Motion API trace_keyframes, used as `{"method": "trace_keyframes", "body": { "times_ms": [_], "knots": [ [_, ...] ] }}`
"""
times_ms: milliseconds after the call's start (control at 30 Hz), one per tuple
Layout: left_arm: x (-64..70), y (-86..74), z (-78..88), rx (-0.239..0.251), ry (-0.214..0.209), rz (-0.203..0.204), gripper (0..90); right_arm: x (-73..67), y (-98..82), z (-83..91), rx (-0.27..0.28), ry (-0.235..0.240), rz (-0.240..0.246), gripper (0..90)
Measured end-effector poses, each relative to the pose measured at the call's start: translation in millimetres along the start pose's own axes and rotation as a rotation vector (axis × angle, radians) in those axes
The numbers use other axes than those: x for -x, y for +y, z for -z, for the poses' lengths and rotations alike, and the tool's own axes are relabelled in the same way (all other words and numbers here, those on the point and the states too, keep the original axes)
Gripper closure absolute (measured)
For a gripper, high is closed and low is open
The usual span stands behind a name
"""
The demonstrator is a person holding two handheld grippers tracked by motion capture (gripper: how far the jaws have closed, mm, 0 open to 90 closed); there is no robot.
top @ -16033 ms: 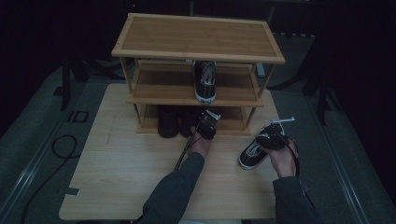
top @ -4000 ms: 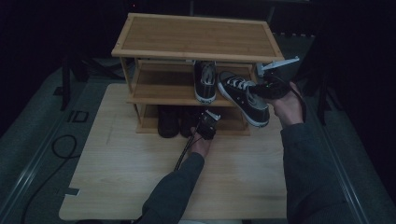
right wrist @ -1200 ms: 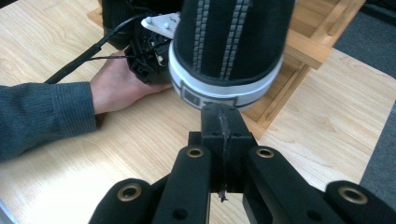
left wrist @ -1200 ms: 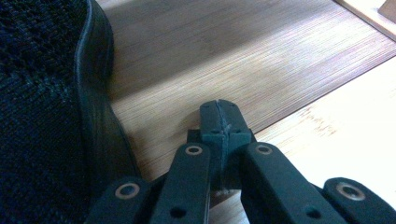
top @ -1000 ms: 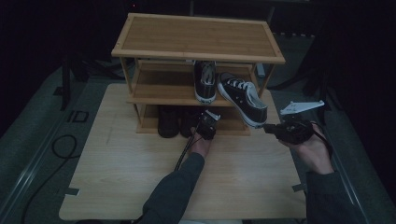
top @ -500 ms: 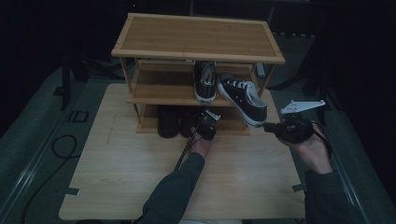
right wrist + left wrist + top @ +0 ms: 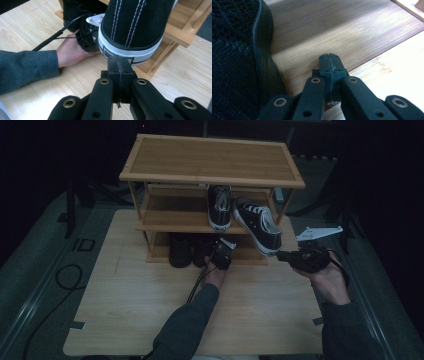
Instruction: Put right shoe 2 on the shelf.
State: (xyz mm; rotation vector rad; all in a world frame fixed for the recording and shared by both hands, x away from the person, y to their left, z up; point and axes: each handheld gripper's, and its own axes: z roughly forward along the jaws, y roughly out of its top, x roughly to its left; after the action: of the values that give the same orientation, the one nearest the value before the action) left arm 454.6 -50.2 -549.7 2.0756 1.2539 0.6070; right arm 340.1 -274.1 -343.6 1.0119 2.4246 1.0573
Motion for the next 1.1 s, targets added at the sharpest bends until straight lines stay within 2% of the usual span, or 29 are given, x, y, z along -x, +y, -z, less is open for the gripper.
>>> {"method": "trace_keyframes", "body": {
  "times_ms": [400, 600, 700, 867, 967, 1000, 1100],
  "knots": [
    [-1.0, 0.0, 0.7, -0.008, -0.004, -0.010, 90.0, -2.6, 9.8, -10.8, 0.017, 0.038, -0.004, 90.0],
    [-0.7, -0.1, 0.7, -0.006, -0.003, -0.008, 90.0, -3.9, 10.9, -12.9, 0.019, 0.031, 0.000, 90.0],
    [-0.5, -0.2, 0.6, -0.005, -0.002, -0.006, 90.0, -5.2, 12.6, -15.9, 0.024, 0.009, 0.004, 90.0],
    [0.1, -0.5, -0.1, 0.004, 0.002, 0.003, 90.0, -2.0, 15.2, -20.6, 0.035, 0.012, -0.011, 90.0],
    [0.2, -0.6, -0.2, 0.005, 0.002, 0.004, 90.0, -2.6, 17.5, -23.6, 0.036, -0.003, -0.008, 90.0],
    [0.4, -0.7, 0.1, 0.006, 0.015, 0.005, 90.0, -2.7, 18.6, -25.3, 0.037, -0.004, -0.009, 90.0],
    [0.1, -0.8, 0.3, 0.006, 0.011, 0.006, 90.0, -3.9, 22.4, -29.1, 0.046, 0.020, -0.013, 90.0]
  ]
}}
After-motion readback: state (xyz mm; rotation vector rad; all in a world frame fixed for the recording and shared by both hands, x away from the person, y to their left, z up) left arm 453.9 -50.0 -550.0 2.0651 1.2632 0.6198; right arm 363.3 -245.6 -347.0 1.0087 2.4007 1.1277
